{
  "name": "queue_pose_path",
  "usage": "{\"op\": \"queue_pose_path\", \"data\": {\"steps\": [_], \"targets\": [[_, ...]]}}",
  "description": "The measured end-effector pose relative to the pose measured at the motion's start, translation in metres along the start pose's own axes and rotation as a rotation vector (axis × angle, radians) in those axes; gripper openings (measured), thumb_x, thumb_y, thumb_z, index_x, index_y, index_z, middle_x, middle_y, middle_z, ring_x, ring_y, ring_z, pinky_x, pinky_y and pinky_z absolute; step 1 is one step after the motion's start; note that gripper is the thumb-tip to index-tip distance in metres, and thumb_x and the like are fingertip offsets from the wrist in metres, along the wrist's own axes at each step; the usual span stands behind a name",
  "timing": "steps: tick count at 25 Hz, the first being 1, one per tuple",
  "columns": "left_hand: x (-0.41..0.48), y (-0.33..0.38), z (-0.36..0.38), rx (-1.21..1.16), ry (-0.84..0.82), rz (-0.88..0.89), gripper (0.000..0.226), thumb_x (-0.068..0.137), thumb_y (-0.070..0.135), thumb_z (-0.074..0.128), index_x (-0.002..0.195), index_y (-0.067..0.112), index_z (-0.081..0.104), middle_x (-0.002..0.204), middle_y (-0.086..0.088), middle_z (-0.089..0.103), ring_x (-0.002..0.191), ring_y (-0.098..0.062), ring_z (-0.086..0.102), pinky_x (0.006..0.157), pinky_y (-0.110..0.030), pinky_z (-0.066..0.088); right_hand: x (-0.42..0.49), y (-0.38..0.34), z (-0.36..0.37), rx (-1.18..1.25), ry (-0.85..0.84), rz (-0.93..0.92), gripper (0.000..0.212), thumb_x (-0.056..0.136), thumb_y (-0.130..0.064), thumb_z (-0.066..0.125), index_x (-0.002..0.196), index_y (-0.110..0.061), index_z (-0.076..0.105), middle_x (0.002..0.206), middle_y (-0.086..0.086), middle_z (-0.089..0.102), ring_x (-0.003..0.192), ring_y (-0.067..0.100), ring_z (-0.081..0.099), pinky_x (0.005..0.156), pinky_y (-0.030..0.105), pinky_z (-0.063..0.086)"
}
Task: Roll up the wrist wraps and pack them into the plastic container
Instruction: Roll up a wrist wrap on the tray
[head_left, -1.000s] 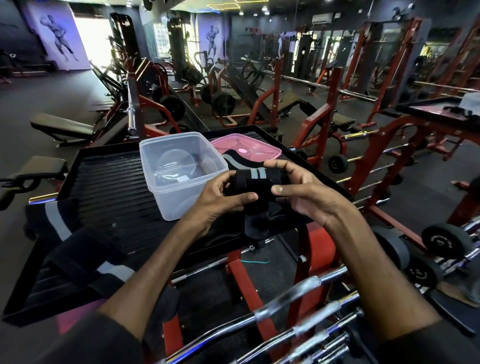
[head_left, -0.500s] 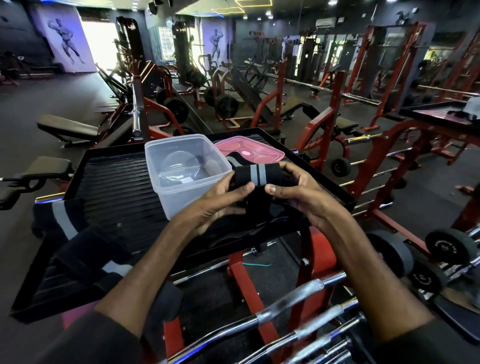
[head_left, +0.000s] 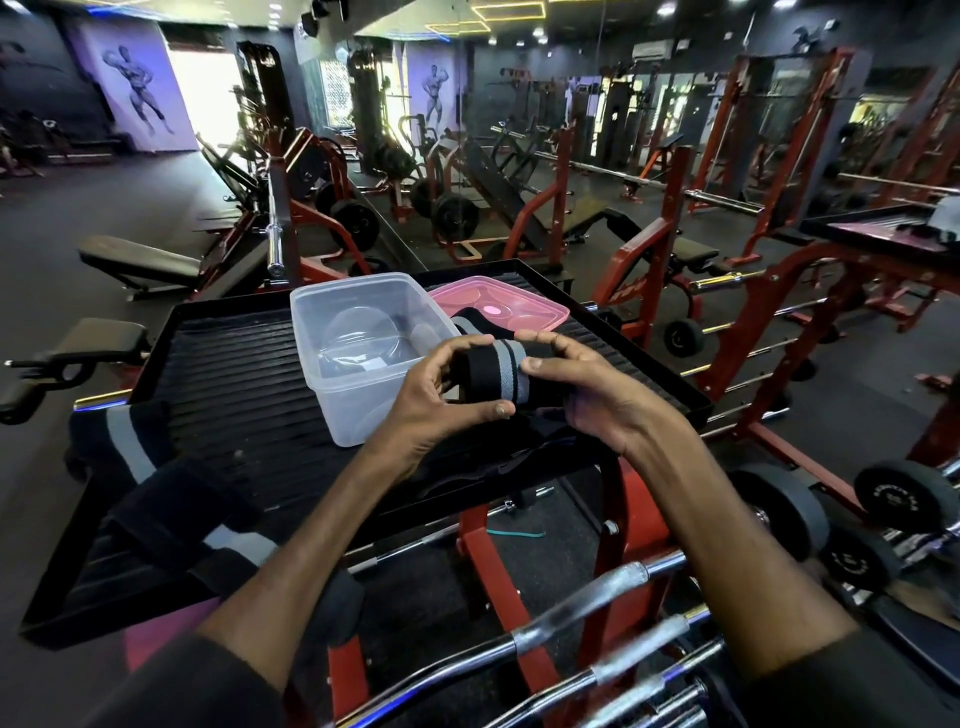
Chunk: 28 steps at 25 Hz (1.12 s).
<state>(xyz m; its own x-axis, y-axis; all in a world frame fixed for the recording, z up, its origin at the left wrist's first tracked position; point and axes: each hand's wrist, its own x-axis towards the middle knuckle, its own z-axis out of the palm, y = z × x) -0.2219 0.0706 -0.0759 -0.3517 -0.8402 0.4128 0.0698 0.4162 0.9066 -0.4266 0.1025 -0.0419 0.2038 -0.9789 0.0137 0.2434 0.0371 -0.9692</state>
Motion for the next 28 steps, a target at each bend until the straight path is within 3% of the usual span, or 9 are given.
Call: {"op": "queue_pose_path", "data": {"steps": [4,9,14,19,23,28], "targets": [[-0.004,0.001,-0.003,0.083,0.029,0.093,0.072,0.063,0.007,0.093,0.124,0.025,0.061,0.122,0.017,0.067,0.118,-0.008,0.063,0.094,-0.026,0.054,0.004,0.005,0.006,-0.048,-0.003,-0.025,0.047,0.074,-0.009,0.082,0.118,-0.019,0.067,0.093,0.001,0.076,0.074,0.015,0.072,0.056,0.027,0.055],[-0.013,-0.003,-0.013,0.186,0.058,0.174,0.074,0.064,0.013,0.094,0.126,0.032,0.058,0.126,0.021,0.062,0.117,-0.011,0.063,0.096,-0.025,0.052,0.012,0.013,0.012,-0.070,-0.040,0.011,0.038,0.073,-0.017,0.081,0.110,-0.024,0.071,0.097,0.000,0.073,0.077,0.015,0.067,0.058,0.027,0.049],[-0.025,0.000,-0.032,0.299,-0.016,0.094,0.075,0.068,0.018,0.093,0.132,0.028,0.057,0.132,0.014,0.062,0.123,-0.014,0.062,0.101,-0.037,0.054,0.017,0.018,0.021,-0.193,-0.064,0.066,0.055,0.067,-0.012,0.088,0.116,-0.020,0.065,0.090,-0.002,0.076,0.077,0.015,0.070,0.059,0.025,0.053],[-0.036,0.005,-0.078,0.467,-0.105,-0.042,0.074,0.070,0.015,0.092,0.133,0.025,0.055,0.128,0.016,0.058,0.114,-0.006,0.063,0.090,-0.029,0.058,0.049,0.030,0.048,-0.431,-0.134,0.120,0.064,0.060,-0.016,0.092,0.118,-0.020,0.066,0.100,0.004,0.076,0.085,0.017,0.071,0.069,0.032,0.052],[-0.020,0.006,-0.103,0.674,-0.047,0.115,0.074,0.067,0.017,0.093,0.131,0.018,0.056,0.129,0.011,0.058,0.120,-0.005,0.055,0.101,-0.024,0.049,0.080,0.025,0.070,-0.389,-0.103,0.061,0.069,0.053,0.005,0.089,0.111,-0.025,0.067,0.116,0.010,0.072,0.106,0.028,0.071,0.081,0.039,0.060],[-0.001,0.016,-0.109,0.703,0.020,0.179,0.072,0.071,0.018,0.090,0.132,0.018,0.053,0.132,0.006,0.055,0.125,-0.010,0.052,0.106,-0.020,0.041,0.112,0.007,0.076,-0.395,-0.100,0.021,0.075,0.038,-0.005,0.091,0.107,-0.024,0.073,0.112,0.010,0.076,0.113,0.032,0.068,0.096,0.046,0.057]]}}
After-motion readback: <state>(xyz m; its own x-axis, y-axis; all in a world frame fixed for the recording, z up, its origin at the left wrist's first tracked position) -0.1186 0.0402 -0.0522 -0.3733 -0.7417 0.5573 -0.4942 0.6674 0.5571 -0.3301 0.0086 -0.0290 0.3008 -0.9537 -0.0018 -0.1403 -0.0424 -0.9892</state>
